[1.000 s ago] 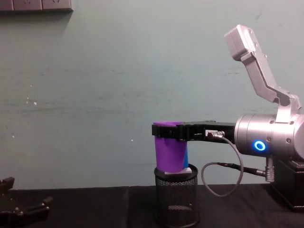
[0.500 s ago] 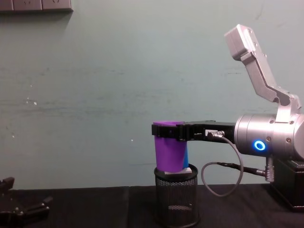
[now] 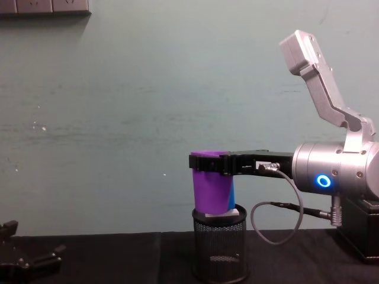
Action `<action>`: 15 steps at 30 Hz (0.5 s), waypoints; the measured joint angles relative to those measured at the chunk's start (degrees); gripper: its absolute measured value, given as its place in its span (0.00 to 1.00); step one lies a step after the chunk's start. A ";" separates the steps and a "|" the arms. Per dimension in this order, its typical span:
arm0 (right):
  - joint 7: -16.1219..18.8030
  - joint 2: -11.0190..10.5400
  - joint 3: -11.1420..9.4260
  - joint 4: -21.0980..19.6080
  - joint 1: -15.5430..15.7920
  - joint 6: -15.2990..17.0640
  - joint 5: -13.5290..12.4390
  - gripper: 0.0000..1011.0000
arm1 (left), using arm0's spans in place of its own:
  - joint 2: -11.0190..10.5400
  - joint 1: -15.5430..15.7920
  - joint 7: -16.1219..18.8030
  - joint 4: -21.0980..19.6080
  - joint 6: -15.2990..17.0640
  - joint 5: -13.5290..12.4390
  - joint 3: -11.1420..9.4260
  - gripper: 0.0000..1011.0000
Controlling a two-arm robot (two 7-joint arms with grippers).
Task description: Pick up one cup with a gripper and tap it against the other cup.
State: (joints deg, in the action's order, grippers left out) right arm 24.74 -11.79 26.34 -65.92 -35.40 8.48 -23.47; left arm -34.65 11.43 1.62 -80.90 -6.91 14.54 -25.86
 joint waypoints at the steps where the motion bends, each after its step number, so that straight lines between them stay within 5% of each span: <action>1: 0.00 0.00 0.00 0.00 0.00 0.00 0.00 0.72 | 0.00 0.00 0.00 0.00 0.00 0.00 0.00 0.99; 15: 0.00 0.00 0.00 0.00 0.00 0.00 0.00 0.72 | 0.00 0.00 0.00 0.00 0.00 0.00 0.00 0.99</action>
State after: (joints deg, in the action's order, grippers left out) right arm 24.74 -11.79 26.34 -65.92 -35.40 8.48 -23.47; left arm -34.65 11.43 1.62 -80.90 -6.91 14.54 -25.86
